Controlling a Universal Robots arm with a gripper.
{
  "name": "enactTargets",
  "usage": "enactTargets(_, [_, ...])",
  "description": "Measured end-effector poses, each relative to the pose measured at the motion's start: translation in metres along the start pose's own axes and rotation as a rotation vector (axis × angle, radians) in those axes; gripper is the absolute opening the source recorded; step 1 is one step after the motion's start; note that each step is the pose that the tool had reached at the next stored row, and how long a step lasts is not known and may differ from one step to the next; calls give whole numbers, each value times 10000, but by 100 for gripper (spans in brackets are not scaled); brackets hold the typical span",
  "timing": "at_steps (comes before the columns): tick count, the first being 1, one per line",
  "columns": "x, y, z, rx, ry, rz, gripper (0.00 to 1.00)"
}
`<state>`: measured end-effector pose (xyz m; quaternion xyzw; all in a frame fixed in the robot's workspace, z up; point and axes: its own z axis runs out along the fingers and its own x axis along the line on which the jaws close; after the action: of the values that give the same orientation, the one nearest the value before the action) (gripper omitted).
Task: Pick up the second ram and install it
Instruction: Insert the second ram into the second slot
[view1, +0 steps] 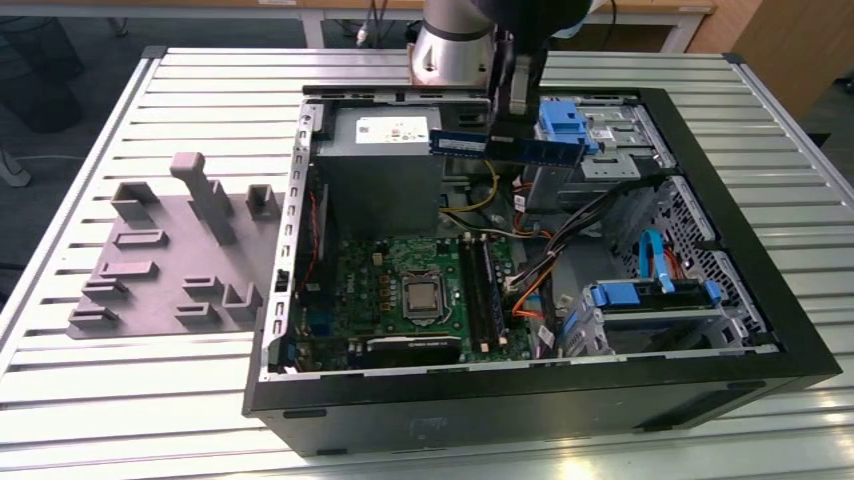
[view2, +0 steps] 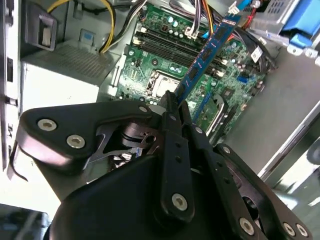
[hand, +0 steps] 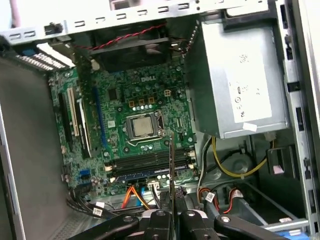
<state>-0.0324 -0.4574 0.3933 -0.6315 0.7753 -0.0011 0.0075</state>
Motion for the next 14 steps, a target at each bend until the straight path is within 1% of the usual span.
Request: enactTargets(14, [0, 0, 38, 26, 28, 2533, 14])
